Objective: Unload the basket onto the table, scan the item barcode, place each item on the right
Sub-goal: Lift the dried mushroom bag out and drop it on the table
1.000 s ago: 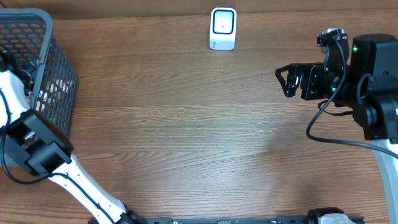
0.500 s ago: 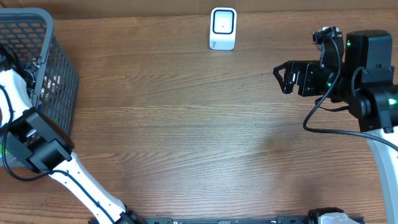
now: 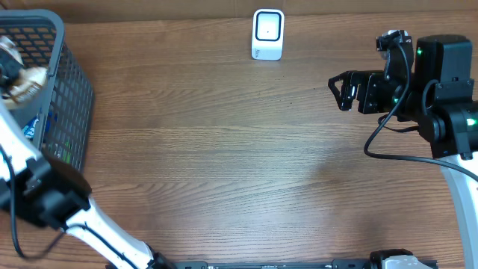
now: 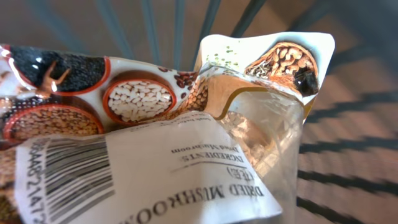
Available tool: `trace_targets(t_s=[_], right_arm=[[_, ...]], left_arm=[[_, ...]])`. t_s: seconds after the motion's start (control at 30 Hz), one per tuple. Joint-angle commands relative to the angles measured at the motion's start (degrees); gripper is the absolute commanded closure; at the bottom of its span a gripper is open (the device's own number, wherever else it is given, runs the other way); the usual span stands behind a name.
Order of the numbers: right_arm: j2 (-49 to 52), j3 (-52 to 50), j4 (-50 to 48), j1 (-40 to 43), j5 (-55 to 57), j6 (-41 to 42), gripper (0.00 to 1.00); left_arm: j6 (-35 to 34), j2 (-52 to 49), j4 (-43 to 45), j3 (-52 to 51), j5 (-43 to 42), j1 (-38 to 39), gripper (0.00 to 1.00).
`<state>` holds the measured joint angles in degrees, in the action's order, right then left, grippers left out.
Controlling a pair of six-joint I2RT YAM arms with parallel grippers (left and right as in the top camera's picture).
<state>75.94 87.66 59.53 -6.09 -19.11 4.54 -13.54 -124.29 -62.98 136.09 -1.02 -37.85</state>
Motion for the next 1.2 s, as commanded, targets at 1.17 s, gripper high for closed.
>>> trace_targets(t_s=[1.17], right_arm=[[0.1,1.7,-4.6,-0.3,0.2,0.2,0.01]], left_arm=[[14.8,10.2,-6.2,-47.1,-8.9,33.3,0.87]])
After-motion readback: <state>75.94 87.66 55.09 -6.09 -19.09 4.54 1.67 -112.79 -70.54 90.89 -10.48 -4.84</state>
